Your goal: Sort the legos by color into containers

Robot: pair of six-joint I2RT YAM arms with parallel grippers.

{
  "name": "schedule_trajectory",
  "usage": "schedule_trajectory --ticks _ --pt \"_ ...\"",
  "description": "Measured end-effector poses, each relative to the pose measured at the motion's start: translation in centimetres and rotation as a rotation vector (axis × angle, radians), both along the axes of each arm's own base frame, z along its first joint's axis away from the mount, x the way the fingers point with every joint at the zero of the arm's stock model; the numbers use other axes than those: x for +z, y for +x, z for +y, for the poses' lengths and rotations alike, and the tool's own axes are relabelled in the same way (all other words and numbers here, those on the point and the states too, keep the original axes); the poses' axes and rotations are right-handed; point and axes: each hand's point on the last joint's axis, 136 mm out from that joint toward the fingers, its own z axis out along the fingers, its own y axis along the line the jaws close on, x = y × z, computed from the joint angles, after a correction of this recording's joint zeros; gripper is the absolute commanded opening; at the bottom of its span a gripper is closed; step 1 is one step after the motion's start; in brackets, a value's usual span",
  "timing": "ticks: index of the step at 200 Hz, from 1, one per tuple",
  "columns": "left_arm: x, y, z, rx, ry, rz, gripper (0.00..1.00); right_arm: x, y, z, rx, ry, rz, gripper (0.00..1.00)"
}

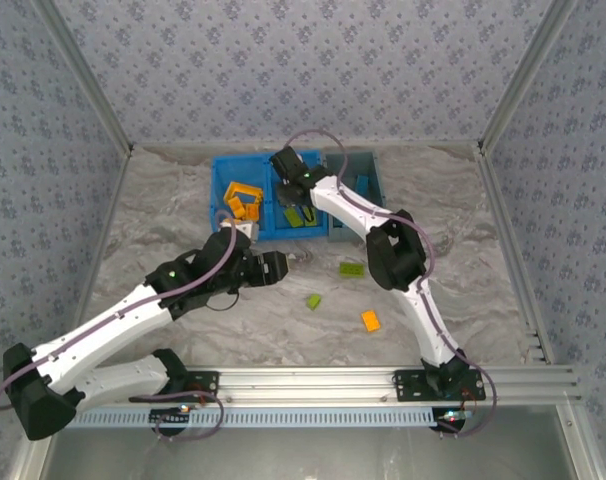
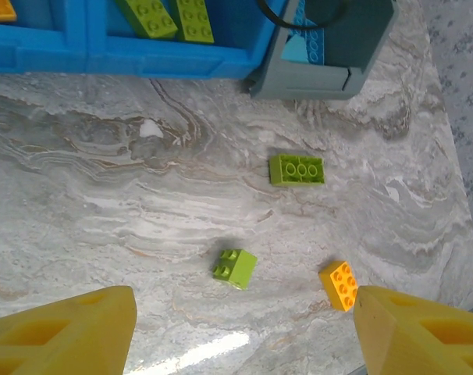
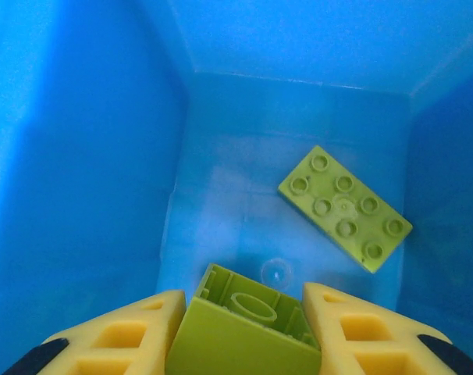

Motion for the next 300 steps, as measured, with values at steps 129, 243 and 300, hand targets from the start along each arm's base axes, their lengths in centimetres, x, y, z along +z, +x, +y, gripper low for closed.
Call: schedule_trajectory --ticks 129,243,300 --pt "-1.0 -2.2 -6.8 -0.264 0.134 -0.061 0.75 14.5 -6.4 -2.5 0.042 0.121 -0.164 0.63" --pt "-10.7 -6.0 -21.3 -0.188 0.288 0.477 0.78 25.3 -29.8 -23.5 -0.060 0.345 -0.350 0.70" --pt "-16.5 -7.4 -22.6 0.008 0.369 0.696 0.77 23.6 -33.2 -25.8 -0.099 0.369 -0.268 0.68"
